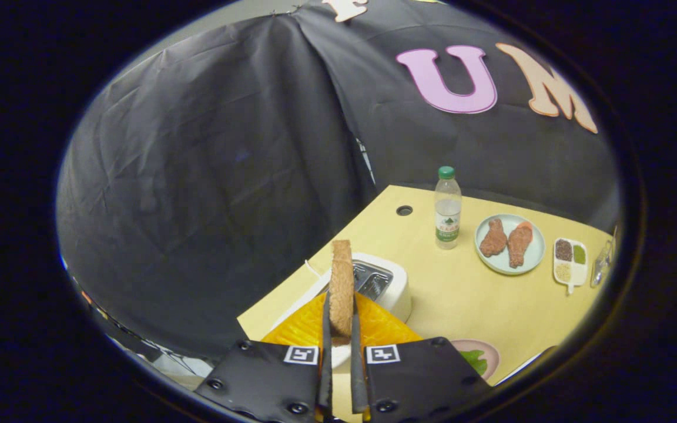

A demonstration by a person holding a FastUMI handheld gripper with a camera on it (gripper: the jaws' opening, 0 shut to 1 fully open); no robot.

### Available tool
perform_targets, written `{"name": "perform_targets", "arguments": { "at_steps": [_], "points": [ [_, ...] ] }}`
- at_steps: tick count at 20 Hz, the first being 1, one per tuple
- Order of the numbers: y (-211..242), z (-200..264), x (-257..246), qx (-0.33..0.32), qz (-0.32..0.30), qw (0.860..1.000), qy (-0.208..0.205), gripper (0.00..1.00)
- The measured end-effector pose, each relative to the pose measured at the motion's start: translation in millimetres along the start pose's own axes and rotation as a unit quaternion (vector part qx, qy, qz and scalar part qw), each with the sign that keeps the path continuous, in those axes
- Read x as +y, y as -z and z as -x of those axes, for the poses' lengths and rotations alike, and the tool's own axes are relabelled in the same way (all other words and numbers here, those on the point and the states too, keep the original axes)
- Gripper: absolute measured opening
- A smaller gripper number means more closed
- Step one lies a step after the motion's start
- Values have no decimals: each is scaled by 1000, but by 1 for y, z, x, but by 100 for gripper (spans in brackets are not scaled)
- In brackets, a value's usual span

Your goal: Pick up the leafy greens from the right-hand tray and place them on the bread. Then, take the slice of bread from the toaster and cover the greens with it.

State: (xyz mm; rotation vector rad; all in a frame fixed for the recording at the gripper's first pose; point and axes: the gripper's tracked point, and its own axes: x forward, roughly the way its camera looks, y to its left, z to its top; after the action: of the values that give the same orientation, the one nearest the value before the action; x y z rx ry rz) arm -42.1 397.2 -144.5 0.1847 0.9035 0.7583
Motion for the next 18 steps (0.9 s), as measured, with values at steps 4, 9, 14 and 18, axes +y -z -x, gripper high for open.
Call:
{"name": "perform_targets", "arguments": {
  "at_steps": [4, 9, 14, 18],
  "points": [
    [-6, 21, -19, -22, -28, 999, 11, 15],
    [-2, 46, -45, -37, -62, 997, 31, 15],
    [18, 57, -70, -36, -84, 995, 51, 15],
    [38, 60, -83, -30, -103, 992, 63, 15]
  ]
}}
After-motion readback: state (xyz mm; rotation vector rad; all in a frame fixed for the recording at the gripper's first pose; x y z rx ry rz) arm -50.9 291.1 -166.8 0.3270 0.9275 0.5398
